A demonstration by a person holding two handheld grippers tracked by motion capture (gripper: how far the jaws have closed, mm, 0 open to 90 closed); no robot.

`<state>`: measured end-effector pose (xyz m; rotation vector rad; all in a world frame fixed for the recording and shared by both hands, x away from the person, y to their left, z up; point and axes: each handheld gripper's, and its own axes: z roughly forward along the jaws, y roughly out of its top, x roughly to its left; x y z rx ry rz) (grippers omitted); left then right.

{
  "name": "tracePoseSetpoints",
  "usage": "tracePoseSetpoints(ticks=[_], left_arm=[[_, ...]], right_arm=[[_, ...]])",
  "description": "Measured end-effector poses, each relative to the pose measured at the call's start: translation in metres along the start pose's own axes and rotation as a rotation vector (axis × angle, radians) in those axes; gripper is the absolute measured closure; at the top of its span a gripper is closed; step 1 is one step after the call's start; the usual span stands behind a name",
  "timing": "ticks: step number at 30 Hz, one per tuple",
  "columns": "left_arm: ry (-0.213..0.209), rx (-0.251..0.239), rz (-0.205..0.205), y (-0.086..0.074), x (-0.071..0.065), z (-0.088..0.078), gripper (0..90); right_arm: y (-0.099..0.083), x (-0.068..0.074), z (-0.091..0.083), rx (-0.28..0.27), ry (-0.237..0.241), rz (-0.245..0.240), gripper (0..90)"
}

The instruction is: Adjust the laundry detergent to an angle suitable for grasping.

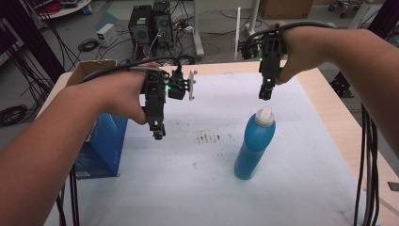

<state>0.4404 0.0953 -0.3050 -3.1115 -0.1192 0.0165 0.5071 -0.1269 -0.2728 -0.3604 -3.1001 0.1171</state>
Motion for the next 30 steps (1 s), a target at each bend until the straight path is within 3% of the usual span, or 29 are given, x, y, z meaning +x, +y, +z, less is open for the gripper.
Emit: tracePoseSetpoints(ticks=[13,17,22,24,30], left_arm=[[0.009,0.007,-0.003,0.002,0.0,0.0,1.7],[0.035,0.031,-0.021,0.002,-0.002,-0.001,1.6],[0.034,0.013,-0.037,0.003,-0.011,-0.008,1.7],[0.04,0.0,-0.025,0.004,-0.014,-0.011,1.7],[0.046,-0.026,-0.052,0.002,-0.025,-0.02,1.7]], right_arm=[[-0.001,-0.002,0.001,-0.003,-0.002,-0.001,1.5],[-0.001,-0.002,0.001,0.003,-0.004,0.002,1.5],[-0.004,-0.004,0.001,0.006,-0.012,0.002,1.5],[-0.005,-0.004,0.0,0.003,-0.014,0.01,1.5],[-0.012,-0.006,-0.002,-0.001,-0.026,0.021,1.5]])
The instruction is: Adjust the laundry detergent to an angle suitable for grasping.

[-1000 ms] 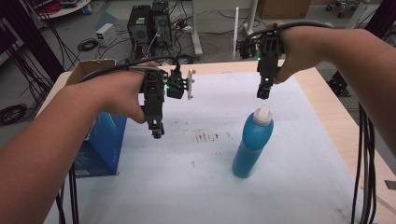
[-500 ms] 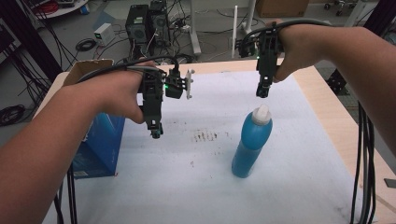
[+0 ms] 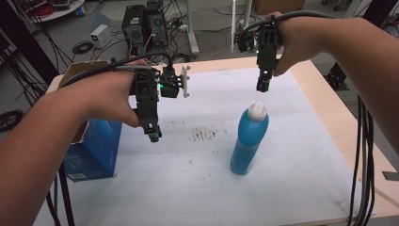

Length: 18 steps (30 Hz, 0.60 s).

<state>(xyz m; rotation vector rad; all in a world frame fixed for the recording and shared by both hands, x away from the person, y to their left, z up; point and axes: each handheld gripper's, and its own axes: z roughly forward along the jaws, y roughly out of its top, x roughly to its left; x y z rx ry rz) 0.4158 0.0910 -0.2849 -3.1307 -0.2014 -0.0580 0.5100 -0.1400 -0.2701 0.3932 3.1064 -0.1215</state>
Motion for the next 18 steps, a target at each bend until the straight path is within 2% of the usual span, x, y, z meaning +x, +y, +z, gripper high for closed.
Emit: tracePoseSetpoints(ticks=[7,11,14,18], left_arm=[[-0.018,-0.084,-0.041,0.001,-0.018,-0.016,1.7],[-0.009,-0.118,-0.071,0.002,-0.028,-0.023,1.7],[0.005,-0.121,-0.104,0.004,-0.035,-0.026,1.6],[-0.008,-0.122,-0.154,0.008,-0.045,-0.028,1.7]], right_arm=[[-0.007,-0.004,0.0,-0.005,-0.011,0.014,1.5],[-0.009,-0.004,0.0,-0.01,-0.014,0.01,1.5],[-0.011,-0.003,0.001,-0.021,-0.012,0.009,1.5],[-0.014,-0.003,0.005,-0.023,-0.012,0.007,1.5]])
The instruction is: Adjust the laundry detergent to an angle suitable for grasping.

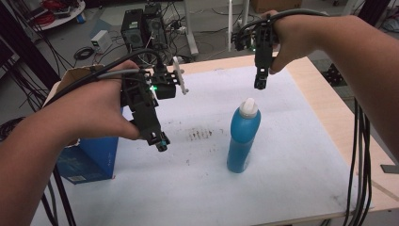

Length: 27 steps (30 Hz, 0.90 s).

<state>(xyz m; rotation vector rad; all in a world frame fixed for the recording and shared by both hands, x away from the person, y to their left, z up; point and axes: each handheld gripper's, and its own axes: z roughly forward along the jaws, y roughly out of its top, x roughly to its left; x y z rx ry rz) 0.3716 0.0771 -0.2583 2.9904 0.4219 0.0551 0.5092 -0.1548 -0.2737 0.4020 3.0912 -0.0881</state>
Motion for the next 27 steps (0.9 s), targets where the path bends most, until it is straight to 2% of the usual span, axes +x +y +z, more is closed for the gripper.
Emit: tracePoseSetpoints(ticks=[2,6,12,15,16,17,21,23,27], left_arm=[[-0.014,-0.011,-0.03,0.001,-0.005,-0.001,1.7],[-0.034,-0.075,-0.085,0.001,-0.013,-0.004,1.7],[-0.07,-0.135,-0.178,-0.001,-0.02,-0.005,1.7],[-0.081,-0.15,-0.189,-0.001,-0.021,-0.004,1.6],[-0.099,-0.174,-0.218,-0.001,-0.023,-0.003,1.6],[-0.102,-0.181,-0.225,0.0,-0.024,-0.003,1.7],[-0.112,-0.247,-0.275,0.001,-0.027,-0.001,1.7],[-0.104,-0.293,-0.299,0.005,-0.031,-0.001,1.7],[-0.1,-0.322,-0.312,0.012,-0.04,0.0,1.7]], right_arm=[[-0.001,0.001,0.0,0.002,-0.001,-0.001,1.5],[-0.004,0.002,0.0,-0.001,0.002,0.003,1.5],[-0.006,0.003,0.001,-0.003,0.001,-0.002,1.5],[-0.006,0.003,0.0,-0.003,0.0,-0.005,1.5],[-0.006,0.003,0.0,-0.003,0.0,-0.005,1.5],[-0.006,0.004,-0.001,-0.001,0.001,0.014,1.5],[-0.007,0.003,-0.002,-0.008,0.0,0.011,1.5],[-0.008,0.002,-0.003,-0.016,0.0,0.016,1.5],[-0.011,0.0,-0.002,-0.015,0.002,0.026,1.5]])
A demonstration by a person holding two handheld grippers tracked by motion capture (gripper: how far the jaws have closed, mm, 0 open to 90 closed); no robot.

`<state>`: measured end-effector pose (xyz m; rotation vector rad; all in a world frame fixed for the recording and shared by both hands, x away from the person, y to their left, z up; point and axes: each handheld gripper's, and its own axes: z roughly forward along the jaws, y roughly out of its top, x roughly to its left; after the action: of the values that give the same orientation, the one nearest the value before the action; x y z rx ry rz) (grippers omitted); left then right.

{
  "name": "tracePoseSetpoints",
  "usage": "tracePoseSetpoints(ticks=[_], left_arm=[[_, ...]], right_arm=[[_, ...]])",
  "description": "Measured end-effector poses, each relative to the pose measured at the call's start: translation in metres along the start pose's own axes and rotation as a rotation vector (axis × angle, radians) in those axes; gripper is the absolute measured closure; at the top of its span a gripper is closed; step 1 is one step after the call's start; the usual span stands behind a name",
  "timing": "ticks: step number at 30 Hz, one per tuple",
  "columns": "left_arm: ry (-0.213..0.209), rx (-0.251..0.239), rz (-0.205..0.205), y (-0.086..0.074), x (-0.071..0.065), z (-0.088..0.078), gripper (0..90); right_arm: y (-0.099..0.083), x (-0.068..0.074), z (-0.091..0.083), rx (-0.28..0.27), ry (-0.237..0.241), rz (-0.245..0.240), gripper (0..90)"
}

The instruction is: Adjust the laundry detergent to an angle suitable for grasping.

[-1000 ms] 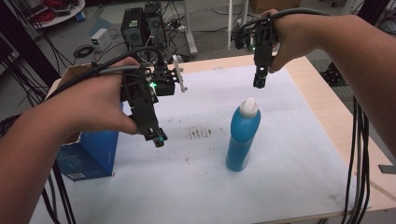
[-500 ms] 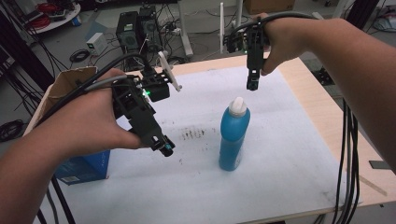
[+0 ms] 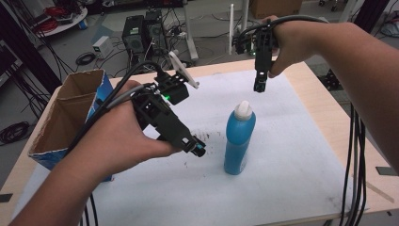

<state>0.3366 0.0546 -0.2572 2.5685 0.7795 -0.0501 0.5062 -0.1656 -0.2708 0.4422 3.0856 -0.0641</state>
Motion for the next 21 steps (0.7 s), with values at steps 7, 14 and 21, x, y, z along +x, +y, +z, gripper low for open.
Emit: tracePoseSetpoints(ticks=[7,14,21], left_arm=[[0.042,-0.04,-0.022,0.008,-0.019,0.011,1.7],[0.079,-0.099,-0.037,0.017,-0.034,0.024,1.7],[0.13,-0.163,-0.061,0.03,-0.044,0.036,1.7]], right_arm=[[-0.005,-0.002,0.004,-0.002,0.002,0.003,1.5],[-0.012,-0.004,0.008,-0.015,0.016,0.012,1.5],[-0.025,-0.009,0.012,-0.016,0.025,0.024,1.5]])
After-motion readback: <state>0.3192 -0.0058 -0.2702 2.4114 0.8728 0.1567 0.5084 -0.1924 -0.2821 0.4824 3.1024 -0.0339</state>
